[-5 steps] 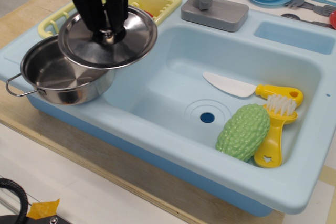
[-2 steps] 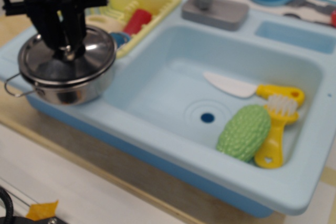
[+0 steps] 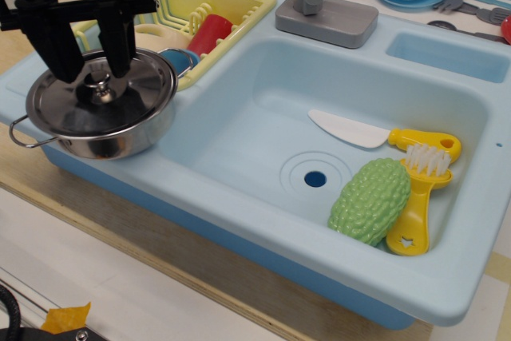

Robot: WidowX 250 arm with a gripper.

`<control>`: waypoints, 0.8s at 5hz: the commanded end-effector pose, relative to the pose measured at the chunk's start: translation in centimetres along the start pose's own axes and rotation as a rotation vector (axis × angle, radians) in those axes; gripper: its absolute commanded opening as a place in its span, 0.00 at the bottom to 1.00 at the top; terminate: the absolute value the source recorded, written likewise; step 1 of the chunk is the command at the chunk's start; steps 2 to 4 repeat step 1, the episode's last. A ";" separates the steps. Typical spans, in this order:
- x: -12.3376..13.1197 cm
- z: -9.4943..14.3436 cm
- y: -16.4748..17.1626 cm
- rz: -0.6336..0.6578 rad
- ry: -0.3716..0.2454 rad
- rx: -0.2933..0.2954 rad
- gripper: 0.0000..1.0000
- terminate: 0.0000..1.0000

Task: Put lid on pot or pan

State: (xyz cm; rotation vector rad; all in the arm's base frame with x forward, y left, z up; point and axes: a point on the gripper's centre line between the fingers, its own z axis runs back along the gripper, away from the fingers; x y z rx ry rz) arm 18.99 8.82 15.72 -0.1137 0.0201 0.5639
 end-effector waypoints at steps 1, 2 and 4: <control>0.1 0.7 0.2 0.008 -0.028 -0.001 1.00 1.00; 0.1 0.7 0.2 0.008 -0.028 -0.001 1.00 1.00; 0.1 0.7 0.2 0.008 -0.028 -0.001 1.00 1.00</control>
